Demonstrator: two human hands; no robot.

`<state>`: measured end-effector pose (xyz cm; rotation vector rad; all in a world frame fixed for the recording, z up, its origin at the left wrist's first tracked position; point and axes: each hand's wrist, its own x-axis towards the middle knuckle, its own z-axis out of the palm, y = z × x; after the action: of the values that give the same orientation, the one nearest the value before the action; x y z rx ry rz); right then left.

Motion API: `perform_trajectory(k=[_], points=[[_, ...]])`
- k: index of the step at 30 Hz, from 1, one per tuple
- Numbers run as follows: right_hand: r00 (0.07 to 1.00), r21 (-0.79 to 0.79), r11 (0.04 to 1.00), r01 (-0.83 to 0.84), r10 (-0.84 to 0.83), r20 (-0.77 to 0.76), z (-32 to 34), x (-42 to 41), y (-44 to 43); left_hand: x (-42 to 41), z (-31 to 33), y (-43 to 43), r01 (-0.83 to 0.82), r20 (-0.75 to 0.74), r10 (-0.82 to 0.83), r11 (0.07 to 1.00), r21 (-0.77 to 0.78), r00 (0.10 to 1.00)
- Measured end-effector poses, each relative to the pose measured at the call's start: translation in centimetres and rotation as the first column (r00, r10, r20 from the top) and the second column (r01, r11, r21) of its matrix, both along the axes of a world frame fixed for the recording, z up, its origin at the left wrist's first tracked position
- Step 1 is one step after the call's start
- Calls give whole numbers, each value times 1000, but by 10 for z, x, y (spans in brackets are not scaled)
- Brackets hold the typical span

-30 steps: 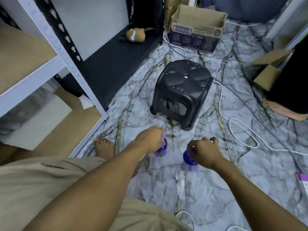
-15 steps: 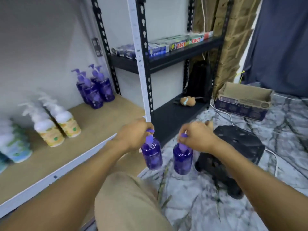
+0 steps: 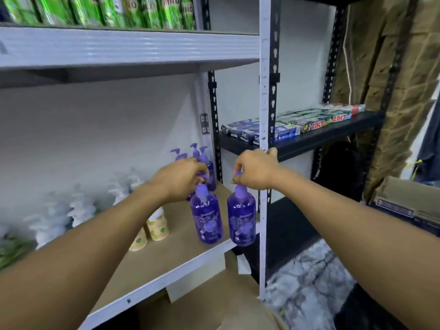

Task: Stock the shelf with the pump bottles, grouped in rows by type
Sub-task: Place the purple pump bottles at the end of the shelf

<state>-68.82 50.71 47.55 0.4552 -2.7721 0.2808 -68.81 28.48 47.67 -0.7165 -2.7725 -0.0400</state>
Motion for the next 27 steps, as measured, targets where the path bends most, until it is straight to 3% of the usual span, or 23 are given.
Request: perform_trajectory(k=[10, 15, 20, 24, 27], points=[[964, 31, 995, -91, 80, 254, 6, -78, -40, -52, -20, -46, -5, -96, -3, 997, -80, 995], [967, 134, 984, -120, 85, 242, -5, -116, -43, -87, -35, -53, 30, -156, -39, 998, -60, 987], [973, 100, 990, -104, 80, 218, -16, -148, -39, -116, -46, -51, 83, -168, -90, 995, -50, 982], [975, -5, 996, -92, 91, 204, -28, -160, -36, -135, -59, -51, 73, -141, -66, 996, 51, 988], [979, -128, 989, -75, 97, 182, -44, -160, -31, -136, -74, -52, 43, -101, -17, 965, 260, 995]])
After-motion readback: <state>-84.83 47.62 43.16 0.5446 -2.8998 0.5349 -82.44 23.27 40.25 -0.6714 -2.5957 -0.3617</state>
